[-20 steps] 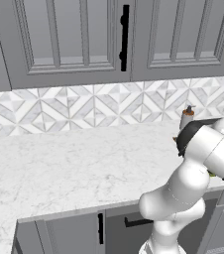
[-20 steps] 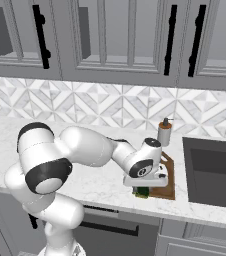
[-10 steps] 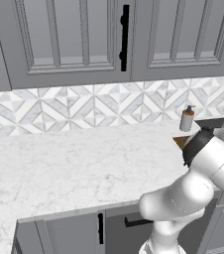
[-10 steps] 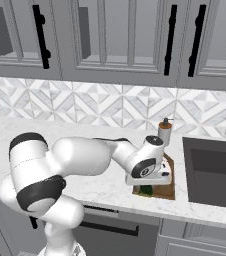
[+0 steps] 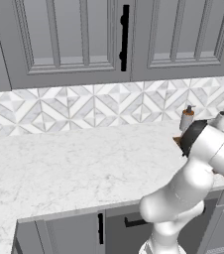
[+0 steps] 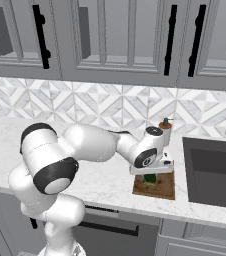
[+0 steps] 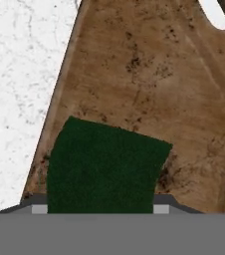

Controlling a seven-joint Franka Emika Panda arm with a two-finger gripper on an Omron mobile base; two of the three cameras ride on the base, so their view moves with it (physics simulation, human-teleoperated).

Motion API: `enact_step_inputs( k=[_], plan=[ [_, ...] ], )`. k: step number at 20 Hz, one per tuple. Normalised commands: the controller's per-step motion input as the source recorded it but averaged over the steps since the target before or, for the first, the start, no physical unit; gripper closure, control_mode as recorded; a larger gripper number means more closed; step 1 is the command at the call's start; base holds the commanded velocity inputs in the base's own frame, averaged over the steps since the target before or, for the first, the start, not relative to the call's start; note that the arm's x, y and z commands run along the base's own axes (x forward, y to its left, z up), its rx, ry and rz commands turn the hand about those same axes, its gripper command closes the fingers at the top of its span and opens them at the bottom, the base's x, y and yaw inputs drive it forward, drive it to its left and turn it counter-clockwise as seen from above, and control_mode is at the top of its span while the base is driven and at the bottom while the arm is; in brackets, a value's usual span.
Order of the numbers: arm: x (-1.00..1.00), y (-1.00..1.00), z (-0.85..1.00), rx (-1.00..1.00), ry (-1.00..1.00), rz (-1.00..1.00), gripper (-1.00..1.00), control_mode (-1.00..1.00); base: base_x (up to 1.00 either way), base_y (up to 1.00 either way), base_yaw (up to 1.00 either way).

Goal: Pick up the sponge from the counter and clean the cutting board by briefly scrubbing or pressing down on the cutting board. Once finished, release the sponge.

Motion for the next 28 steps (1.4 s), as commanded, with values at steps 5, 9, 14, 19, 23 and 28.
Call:
enact_step_inputs(
  k=[5,9,14,19,23,28],
  plan=[
    [0.78,-0.33,0.0,0.04,0.0,0.0,1.0,-1.0,0.0,0.0,0.0],
    [0.51,-0.13,0.0,0.05,0.0,0.0,1.0,-1.0,0.0,0.0,0.0],
    [0.34,-0.04,0.0,0.03,0.0,0.0,1.0,-1.0,0.0,0.0,0.0],
    [0.29,0.01,0.0,0.0,0.0,0.0,1.0,-1.0,0.0,0.0,0.0],
    [0.23,0.01,-0.01,0.0,0.0,0.0,1.0,-1.0,0.0,0.0,0.0],
    [0.11,0.44,-0.16,0.0,0.0,0.0,1.0,-1.0,0.0,0.0,0.0]
  ],
)
